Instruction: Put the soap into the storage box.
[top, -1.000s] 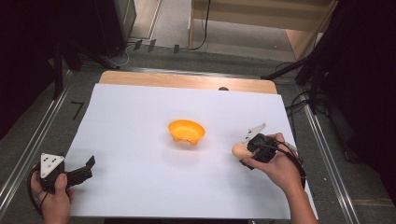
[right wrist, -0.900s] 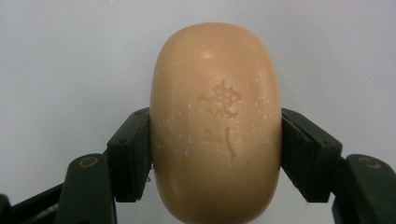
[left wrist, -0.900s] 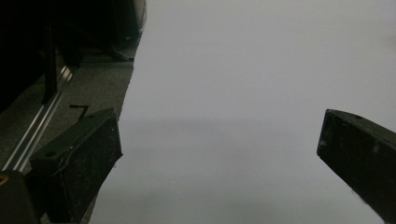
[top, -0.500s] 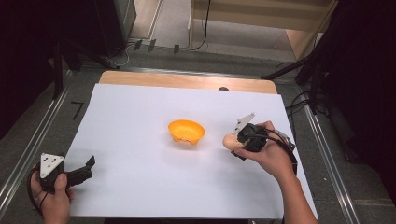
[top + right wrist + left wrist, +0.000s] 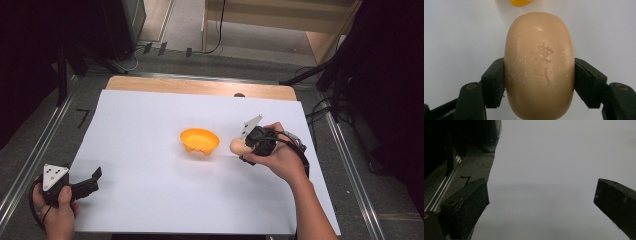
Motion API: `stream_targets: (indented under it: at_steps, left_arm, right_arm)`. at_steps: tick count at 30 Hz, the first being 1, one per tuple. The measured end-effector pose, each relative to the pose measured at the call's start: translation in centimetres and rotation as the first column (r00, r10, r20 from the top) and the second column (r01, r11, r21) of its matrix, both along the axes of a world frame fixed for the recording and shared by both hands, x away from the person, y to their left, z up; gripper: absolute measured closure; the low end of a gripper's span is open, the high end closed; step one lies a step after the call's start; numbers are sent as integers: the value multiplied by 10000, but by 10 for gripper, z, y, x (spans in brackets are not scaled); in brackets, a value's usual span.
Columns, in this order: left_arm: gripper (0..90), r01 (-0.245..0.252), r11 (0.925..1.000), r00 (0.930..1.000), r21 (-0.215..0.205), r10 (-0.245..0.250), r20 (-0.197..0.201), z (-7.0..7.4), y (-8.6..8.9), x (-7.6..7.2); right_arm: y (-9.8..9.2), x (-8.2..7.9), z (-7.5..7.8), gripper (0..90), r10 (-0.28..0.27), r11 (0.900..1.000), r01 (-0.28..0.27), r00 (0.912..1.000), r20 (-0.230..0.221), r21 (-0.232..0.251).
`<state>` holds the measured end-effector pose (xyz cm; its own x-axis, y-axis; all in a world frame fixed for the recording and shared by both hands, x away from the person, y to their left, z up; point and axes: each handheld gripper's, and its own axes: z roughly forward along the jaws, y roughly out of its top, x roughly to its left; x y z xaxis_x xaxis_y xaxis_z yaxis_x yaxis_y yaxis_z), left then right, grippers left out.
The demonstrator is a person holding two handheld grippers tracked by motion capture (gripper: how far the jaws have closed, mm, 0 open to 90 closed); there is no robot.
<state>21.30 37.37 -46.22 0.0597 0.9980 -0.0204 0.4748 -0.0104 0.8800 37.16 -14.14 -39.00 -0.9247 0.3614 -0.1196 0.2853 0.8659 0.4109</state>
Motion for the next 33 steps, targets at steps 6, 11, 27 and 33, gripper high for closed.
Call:
stream_targets:
  at_steps: [6,11,27,33]
  left_arm:
    - [1,15,10000,10000,-16,-15,-5,0,0,0]
    - [1,18,10000,10000,-19,-18,-12,0,0,0]
    - [1,16,10000,10000,-53,-16,9,0,0,0]
    - [1,45,10000,10000,-82,-45,8,0,1,0]
  right_arm:
    - [10,4,6,334,245,9997,-245,9997,53,84]
    - [19,8,11,334,408,9991,-409,9991,112,72]
    - [57,20,16,333,1072,9941,-1074,9941,168,126]
    - [74,24,16,333,1334,9910,-1335,9909,158,69]
